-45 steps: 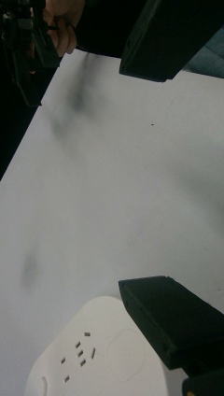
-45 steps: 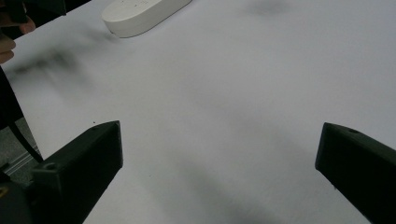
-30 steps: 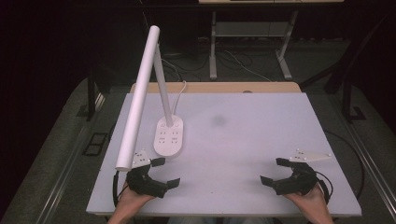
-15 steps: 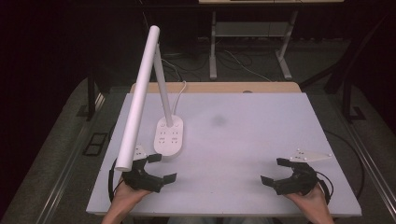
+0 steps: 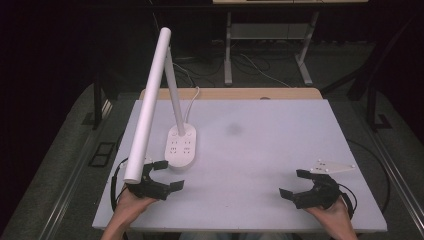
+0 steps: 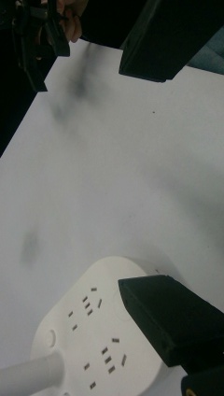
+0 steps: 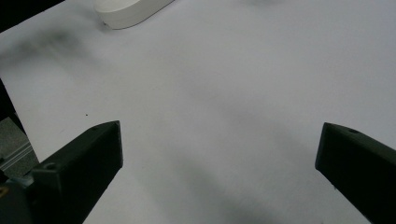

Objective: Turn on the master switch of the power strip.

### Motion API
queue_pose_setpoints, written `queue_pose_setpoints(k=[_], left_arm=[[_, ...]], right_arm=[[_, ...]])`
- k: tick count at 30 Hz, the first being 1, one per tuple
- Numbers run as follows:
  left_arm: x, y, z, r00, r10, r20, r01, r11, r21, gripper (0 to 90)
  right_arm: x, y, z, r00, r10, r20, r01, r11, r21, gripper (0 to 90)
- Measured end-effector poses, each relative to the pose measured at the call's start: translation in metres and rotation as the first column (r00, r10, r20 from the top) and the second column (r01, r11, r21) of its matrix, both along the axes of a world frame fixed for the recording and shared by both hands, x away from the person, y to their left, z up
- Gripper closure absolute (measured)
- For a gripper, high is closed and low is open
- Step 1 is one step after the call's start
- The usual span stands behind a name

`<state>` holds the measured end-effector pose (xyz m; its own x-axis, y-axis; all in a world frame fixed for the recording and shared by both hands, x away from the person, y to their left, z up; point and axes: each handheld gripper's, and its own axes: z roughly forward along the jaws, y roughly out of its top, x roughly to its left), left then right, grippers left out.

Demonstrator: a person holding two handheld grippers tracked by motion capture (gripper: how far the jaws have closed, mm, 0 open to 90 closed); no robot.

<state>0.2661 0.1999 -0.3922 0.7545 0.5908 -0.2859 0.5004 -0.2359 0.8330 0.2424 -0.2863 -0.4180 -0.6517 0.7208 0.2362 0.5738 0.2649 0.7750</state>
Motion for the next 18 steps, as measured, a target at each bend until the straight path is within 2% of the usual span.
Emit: queue_pose_setpoints(k=[18], left_arm=[[0.015, 0.011, 0.013, 0.9999, 0.009, -0.007, -0.009, 0.9993, 0.035, 0.0]], right_arm=[[0.0, -0.001, 0.0, 1.0, -0.007, 0.005, 0.007, 1.0, 0.001, 0.2]])
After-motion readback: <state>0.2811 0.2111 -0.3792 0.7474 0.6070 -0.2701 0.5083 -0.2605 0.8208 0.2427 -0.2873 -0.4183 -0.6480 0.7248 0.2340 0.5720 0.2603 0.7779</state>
